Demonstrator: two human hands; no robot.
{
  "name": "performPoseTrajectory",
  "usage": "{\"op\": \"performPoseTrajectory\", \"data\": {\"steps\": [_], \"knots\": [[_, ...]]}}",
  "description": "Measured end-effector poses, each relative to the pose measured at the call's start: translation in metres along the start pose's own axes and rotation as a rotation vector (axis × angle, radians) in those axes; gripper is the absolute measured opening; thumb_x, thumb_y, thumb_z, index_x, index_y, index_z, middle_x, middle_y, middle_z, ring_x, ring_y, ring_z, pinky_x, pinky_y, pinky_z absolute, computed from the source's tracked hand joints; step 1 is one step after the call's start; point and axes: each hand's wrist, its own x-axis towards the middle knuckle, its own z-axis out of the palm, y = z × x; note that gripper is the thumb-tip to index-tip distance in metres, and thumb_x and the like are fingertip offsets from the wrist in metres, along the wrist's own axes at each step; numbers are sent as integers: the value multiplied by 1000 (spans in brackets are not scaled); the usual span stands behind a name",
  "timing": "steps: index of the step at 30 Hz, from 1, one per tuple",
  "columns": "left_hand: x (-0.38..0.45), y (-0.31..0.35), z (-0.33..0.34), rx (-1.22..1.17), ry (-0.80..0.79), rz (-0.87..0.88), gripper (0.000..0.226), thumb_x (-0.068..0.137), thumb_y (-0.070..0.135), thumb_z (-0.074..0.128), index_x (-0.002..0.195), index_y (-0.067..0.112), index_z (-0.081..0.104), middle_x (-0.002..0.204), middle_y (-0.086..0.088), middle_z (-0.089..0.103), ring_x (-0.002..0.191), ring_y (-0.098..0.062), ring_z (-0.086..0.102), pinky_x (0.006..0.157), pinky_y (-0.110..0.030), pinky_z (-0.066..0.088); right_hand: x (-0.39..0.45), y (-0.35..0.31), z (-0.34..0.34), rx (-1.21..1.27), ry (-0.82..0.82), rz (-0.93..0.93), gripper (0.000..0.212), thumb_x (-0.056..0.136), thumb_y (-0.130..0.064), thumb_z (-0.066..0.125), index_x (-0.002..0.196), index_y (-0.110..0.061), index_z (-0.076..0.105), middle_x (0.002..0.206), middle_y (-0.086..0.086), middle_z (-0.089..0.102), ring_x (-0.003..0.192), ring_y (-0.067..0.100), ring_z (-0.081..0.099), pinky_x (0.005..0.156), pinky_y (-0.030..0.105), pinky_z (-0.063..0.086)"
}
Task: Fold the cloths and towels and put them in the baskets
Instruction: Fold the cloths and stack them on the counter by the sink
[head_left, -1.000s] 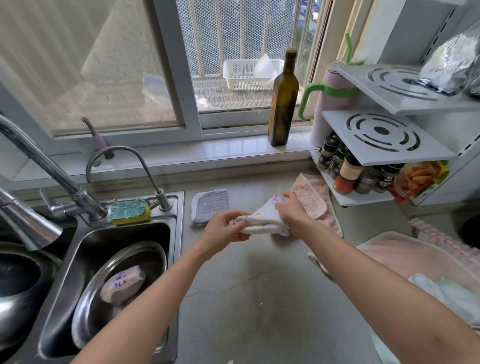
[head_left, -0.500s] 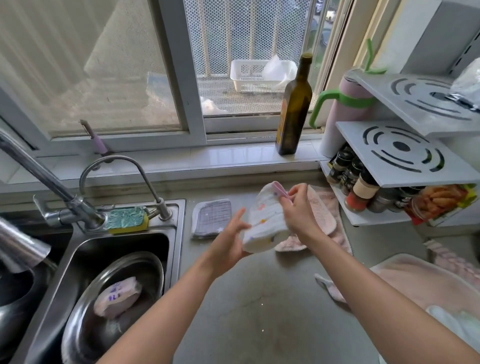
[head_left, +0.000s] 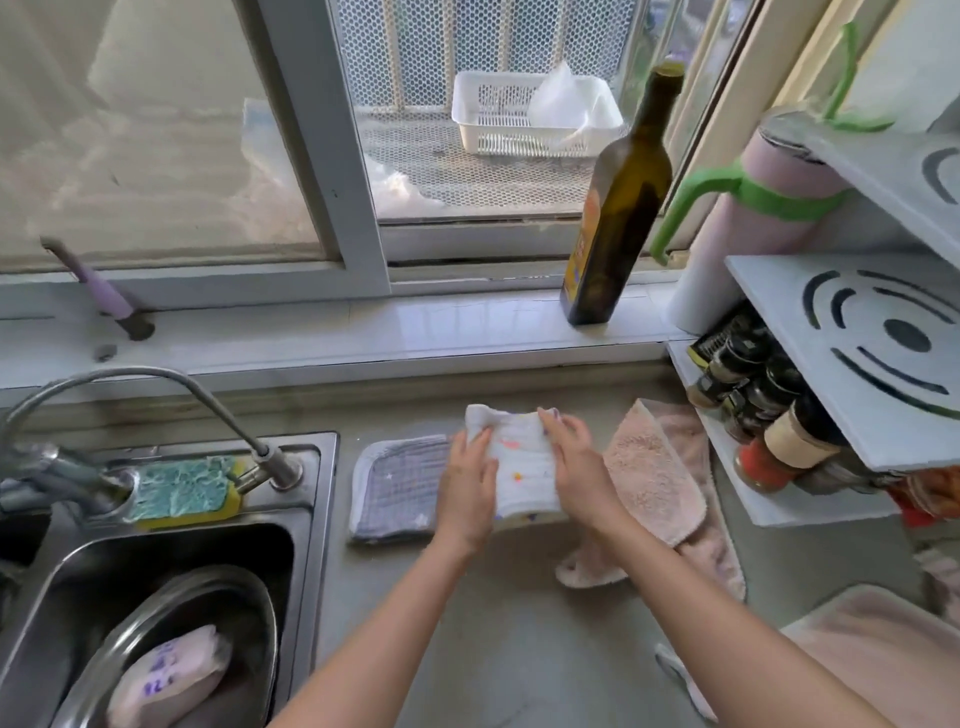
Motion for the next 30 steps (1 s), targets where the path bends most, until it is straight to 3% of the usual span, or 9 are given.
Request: {"op": "performPoseTrajectory", "data": {"steps": [4,7,9,12,20,23,26,28,30], "knots": [[16,-12,20,75,-69,-40,51,97,9,36,147,16,31,145,-13,30,126,-28,40,102,-26,31,19,24,17,-165,-61,-18,47,99,-6,37,145,-17,38,151,9,23,128,25,44,102,26,36],[25,-14,26,289,-87,-87,62,95,6,38,152,20,18,160,-11,-3,142,-30,17,111,-37,25,20,35,27,-439,-22,-65,55,90,0,44,143,-11,38,156,10,23,134,31,36,96,37,43],[30,-16,30,529,-25,45,58,92,13,44,148,13,29,159,-14,7,143,-32,20,111,-41,28,19,38,28,-534,-21,-146,53,85,-8,47,138,-7,45,152,11,34,136,30,36,93,38,44],[34,-29,36,725,-101,114,55,90,33,34,132,2,54,143,-17,46,130,-33,47,109,-43,23,17,47,32,-538,-79,-250,54,93,-28,35,141,-6,42,150,11,37,138,25,34,112,34,19],[36,-38,30,835,-244,126,74,91,49,19,146,2,30,154,-19,26,142,-32,29,116,-43,5,25,49,26,-560,-244,-92,74,84,-53,-5,150,-21,-10,157,-6,-16,147,11,-7,115,28,-12],[36,-17,21,822,-267,131,68,98,47,24,152,7,9,159,-16,-2,148,-29,-2,118,-45,-5,19,39,9,-535,-235,-118,67,93,-45,9,152,-15,13,160,3,9,147,17,11,118,36,1],[18,6,10,562,-169,284,46,95,29,43,137,9,44,146,-14,40,136,-31,35,110,-39,27,-12,37,-22,-264,7,-123,52,87,-29,27,119,-7,61,116,12,64,111,30,55,96,38,38],[-5,15,11,378,-255,303,36,94,28,50,128,16,53,130,-2,55,122,-22,49,97,-34,40,-38,46,-40,-227,-14,-108,41,83,-22,37,107,-7,65,105,12,65,104,32,57,92,33,37],[-32,18,20,351,-392,297,38,91,33,57,127,19,53,127,3,58,120,-18,51,94,-31,42,-57,60,-55,-350,-249,-94,52,83,-30,39,128,-9,54,135,11,51,131,30,41,108,32,24]]}}
